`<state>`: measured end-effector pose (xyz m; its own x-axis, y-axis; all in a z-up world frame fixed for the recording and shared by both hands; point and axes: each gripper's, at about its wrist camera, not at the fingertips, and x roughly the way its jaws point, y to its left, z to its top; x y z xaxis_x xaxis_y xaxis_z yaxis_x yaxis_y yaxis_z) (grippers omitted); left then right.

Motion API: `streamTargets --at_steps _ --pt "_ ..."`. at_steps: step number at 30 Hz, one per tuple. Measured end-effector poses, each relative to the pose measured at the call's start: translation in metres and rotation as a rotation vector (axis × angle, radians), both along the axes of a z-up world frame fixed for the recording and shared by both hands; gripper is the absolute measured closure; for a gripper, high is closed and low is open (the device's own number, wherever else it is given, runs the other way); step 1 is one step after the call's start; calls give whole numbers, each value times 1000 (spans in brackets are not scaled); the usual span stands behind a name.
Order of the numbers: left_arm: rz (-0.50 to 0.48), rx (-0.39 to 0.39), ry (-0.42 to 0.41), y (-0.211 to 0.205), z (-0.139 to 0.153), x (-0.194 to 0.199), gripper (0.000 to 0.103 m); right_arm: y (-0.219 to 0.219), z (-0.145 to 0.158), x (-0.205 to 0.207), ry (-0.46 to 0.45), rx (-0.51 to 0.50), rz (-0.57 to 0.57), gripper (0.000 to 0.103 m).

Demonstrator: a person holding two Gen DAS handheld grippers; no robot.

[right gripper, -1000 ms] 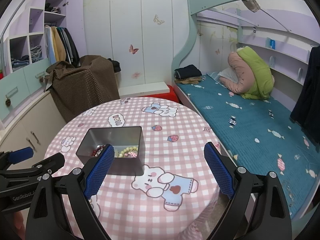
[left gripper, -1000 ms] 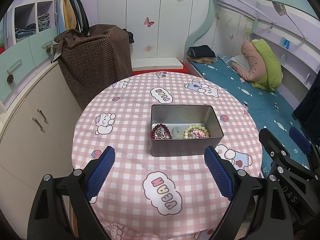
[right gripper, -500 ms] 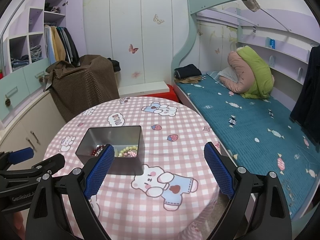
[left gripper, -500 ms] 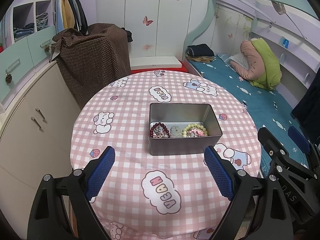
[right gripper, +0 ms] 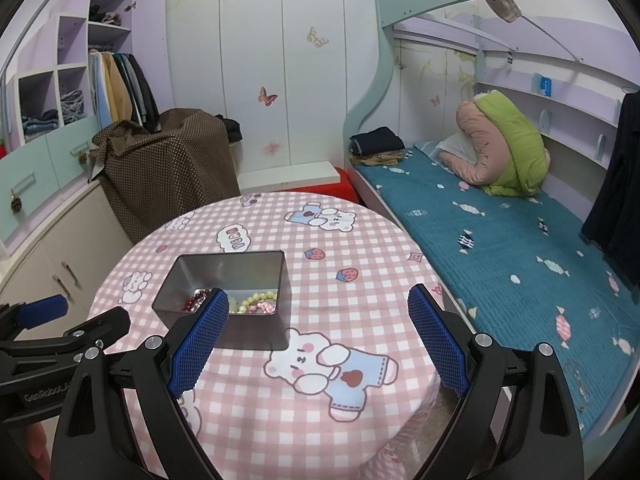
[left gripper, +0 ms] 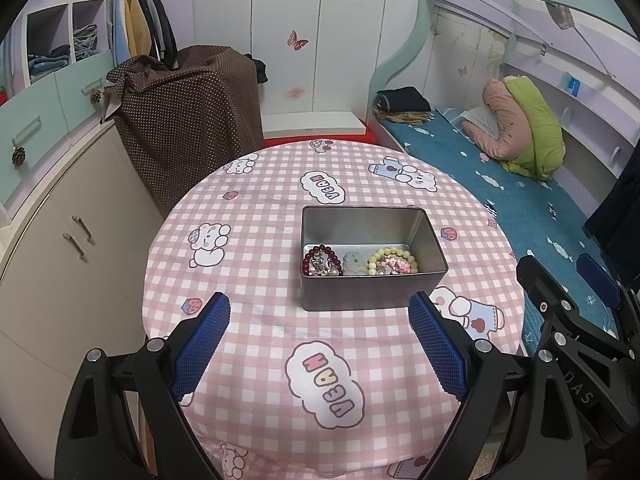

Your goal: Organize jewelry

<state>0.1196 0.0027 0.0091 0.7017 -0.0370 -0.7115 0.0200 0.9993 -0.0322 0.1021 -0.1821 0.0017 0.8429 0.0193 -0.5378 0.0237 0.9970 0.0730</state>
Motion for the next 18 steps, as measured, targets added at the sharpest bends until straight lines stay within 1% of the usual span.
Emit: streamTargets --at_steps 18 --pt "5 -1 12 1 -1 3 15 0 -2 2 6 3 2 15"
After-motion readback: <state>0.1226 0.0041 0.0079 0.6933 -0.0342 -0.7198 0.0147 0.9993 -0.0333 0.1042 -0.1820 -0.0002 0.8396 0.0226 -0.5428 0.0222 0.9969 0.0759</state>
